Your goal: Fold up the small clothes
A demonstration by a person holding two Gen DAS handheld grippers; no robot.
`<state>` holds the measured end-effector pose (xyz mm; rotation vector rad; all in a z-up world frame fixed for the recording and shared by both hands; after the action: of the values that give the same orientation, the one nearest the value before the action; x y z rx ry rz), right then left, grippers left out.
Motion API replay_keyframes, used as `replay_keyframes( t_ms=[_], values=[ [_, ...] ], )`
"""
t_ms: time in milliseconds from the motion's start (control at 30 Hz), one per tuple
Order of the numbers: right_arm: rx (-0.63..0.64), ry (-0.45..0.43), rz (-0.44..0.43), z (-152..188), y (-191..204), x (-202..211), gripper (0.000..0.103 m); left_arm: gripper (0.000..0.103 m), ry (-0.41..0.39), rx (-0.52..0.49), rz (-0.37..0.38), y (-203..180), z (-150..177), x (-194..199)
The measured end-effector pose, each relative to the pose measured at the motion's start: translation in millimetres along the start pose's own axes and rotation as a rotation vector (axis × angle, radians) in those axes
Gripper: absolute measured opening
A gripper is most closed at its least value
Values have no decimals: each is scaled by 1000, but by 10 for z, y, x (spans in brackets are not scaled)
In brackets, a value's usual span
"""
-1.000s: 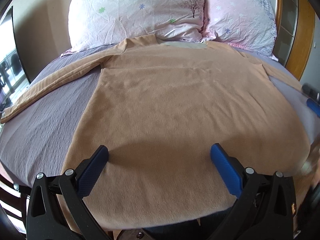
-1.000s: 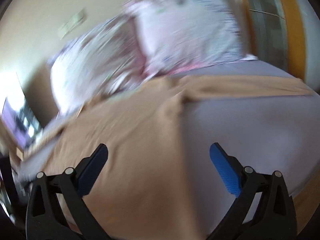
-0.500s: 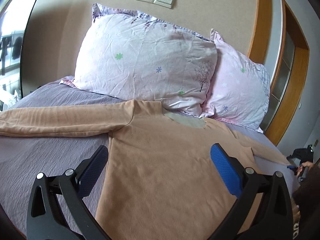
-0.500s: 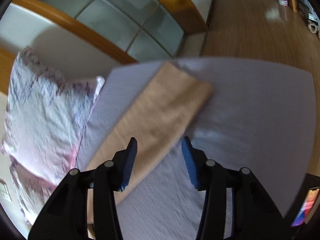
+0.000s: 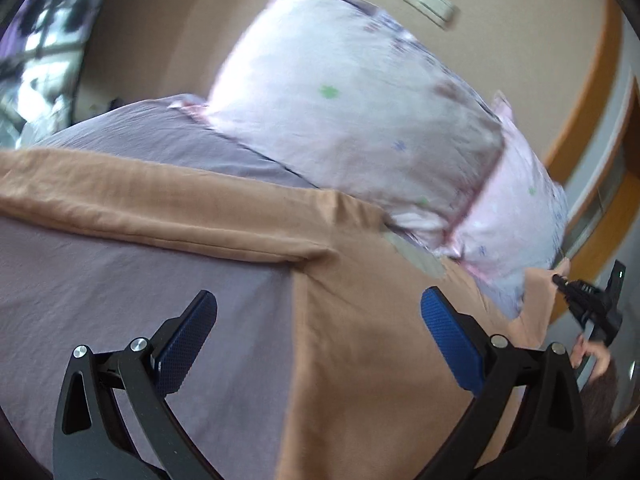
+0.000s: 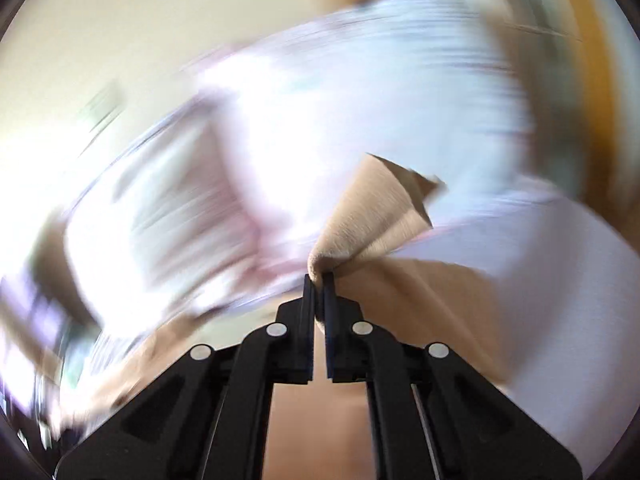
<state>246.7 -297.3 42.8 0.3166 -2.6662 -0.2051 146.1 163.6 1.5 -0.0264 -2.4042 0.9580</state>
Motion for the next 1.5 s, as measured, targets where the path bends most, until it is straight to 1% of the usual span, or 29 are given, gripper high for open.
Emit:
replay_keyframes(
  t_ms=[67, 133, 167, 200, 233, 267, 300, 367, 400, 433, 467, 500, 533, 600, 667, 800, 867, 933, 967, 1000, 1033, 1067, 1100, 1167, 1233, 1300, 1367, 1433, 1500],
  values=[
    [112, 78, -150, 253, 863, -357, 4, 102, -24, 109, -23, 278, -184, 125],
    [205, 215, -274, 714, 1638, -762, 4, 102, -35, 209, -43, 546, -325, 226],
    [236, 282, -314, 919, 1871, -886, 8, 102, -39, 277, -58, 747, -417, 283],
    [264, 389, -370, 1228, 2151, -1026, 10, 102, -44, 316, -67, 875, -473, 319],
    [262, 461, -409, 1439, 2304, -1079, 16, 102, -53, 357, -70, 1025, -544, 367],
    [248, 500, -439, 1578, 2390, -1070, 27, 99, -61, 393, -84, 1175, -602, 417],
    [235, 503, -459, 1648, 2424, -1015, 33, 94, -68, 421, -98, 1301, -652, 449],
    [211, 455, -449, 1622, 2344, -858, 54, 86, -72, 477, -130, 1519, -718, 481],
    [190, 424, -443, 1560, 2263, -763, 59, 84, -73, 501, -145, 1602, -733, 480],
    [173, 399, -446, 1421, 2171, -757, 62, 83, -72, 530, -161, 1703, -746, 481],
    [154, 361, -448, 1365, 2081, -609, 67, 82, -70, 566, -180, 1818, -763, 472],
    [142, 330, -446, 1317, 1999, -470, 71, 76, -70, 582, -186, 1880, -769, 463],
    [134, 308, -446, 1136, 1956, -500, 73, 74, -79, 592, -193, 1925, -798, 460],
    [117, 268, -451, 1081, 1860, -336, 76, 72, -85, 611, -196, 1960, -843, 444],
    [107, 254, -465, 1041, 1821, -309, 77, 70, -96, 644, -206, 2017, -897, 434],
    [90, 244, -525, 1344, 1851, -98, 79, 69, -118, 719, -210, 2136, -1031, 403],
    [85, 244, -550, 1490, 1894, -20, 79, 69, -124, 729, -223, 2181, -1096, 385],
    [93, 238, -569, 1624, 1923, 63, 79, 65, -122, 715, -255, 2209, -1142, 362],
    [95, 231, -566, 1673, 1911, 101, 79, 59, -118, 696, -285, 2215, -1155, 341],
    [92, 218, -559, 1723, 1877, 148, 80, 45, -110, 675, -313, 2220, -1159, 311],
    [86, 206, -555, 1761, 1836, 188, 80, 35, -97, 659, -329, 2224, -1149, 270],
    [77, 194, -548, 1797, 1781, 228, 81, 11, -75, 650, -331, 2221, -1129, 203],
    [67, 186, -541, 1821, 1731, 255, 83, 8, -64, 647, -331, 2203, -1107, 153],
    [42, 170, -519, 1872, 1592, 311, 83, 7, -86, 591, -361, 2067, -1138, 123],
    [13, 159, -498, 1901, 1462, 342, 83, 7, -93, 509, -344, 1749, -1204, 73],
    [-18, 138, -484, 1911, 1316, 383, 83, 6, -71, 412, -287, 1254, -1254, -33],
    [-40, 118, -466, 1910, 1190, 425, 83, 6, -31, 286, -205, 564, -1228, -196],
    [-61, 88, -444, 1886, 1063, 488, 83, 6, 22, 157, -110, -165, -1104, -375],
    [-81, 67, -419, 1873, 914, 559, 83, 6, 94, 24, -7, -923, -802, -572]
  ],
)
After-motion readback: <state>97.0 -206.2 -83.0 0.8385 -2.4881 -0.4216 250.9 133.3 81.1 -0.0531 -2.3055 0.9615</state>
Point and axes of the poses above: each gripper's, at about its wrist camera, not at the fingertips, and x roughly against the way its jaws point, y to its left, z to its underside, the point moved 9 cm from there along -x, roughly the way its jaws point, and after that the axes turned 10 degrees about x, right-handed, at the moved point
